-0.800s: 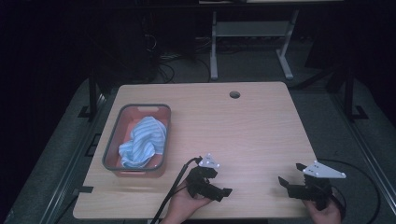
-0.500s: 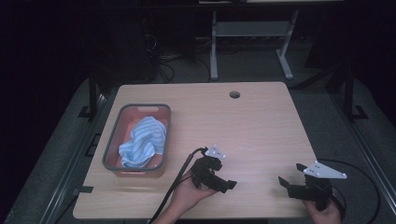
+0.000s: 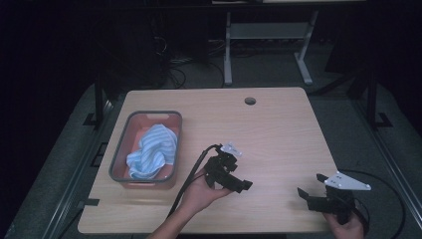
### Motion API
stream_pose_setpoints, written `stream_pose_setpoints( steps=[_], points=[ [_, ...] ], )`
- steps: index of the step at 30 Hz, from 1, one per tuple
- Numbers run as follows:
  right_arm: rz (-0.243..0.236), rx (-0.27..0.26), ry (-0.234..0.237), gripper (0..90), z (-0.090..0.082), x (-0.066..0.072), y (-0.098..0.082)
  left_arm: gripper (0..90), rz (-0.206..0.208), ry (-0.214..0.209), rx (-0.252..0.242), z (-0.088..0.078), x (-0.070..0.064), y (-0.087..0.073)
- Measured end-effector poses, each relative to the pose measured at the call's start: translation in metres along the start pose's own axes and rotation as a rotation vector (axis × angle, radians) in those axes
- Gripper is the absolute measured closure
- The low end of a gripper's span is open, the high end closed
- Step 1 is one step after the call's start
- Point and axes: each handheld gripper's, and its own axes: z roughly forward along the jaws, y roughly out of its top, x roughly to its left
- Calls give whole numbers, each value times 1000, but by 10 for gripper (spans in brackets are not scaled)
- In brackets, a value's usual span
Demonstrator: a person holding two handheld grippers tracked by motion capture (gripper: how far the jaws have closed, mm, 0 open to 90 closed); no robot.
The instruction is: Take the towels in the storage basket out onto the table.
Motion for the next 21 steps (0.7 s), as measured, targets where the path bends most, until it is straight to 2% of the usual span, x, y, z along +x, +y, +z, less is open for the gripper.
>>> stream_pose_setpoints(
  steps=[4,5,6,7,12,15,18,19,20,21],
  points=[
    [-1,0,3,141,0,1,0,196,12,11,20,-4,4,12],
    [-1,-1,3,141,0,1,1,195,2,12,13,-4,4,14],
    [0,-1,4,141,0,1,1,195,15,21,20,-6,5,16],
    [0,0,6,141,1,1,1,196,6,24,16,-7,6,19],
    [-2,0,8,141,1,1,1,196,7,41,34,-14,17,29],
    [-1,1,9,141,1,1,1,194,-15,47,28,-19,23,35],
    [1,0,9,141,1,1,1,190,-19,51,32,-25,29,39],
    [0,0,9,141,1,1,1,190,-39,52,24,-26,30,41],
    [-1,0,9,141,1,1,1,190,-31,55,35,-28,32,42],
    [-1,0,9,141,1,1,1,190,-47,61,22,-29,33,42]
  ],
)
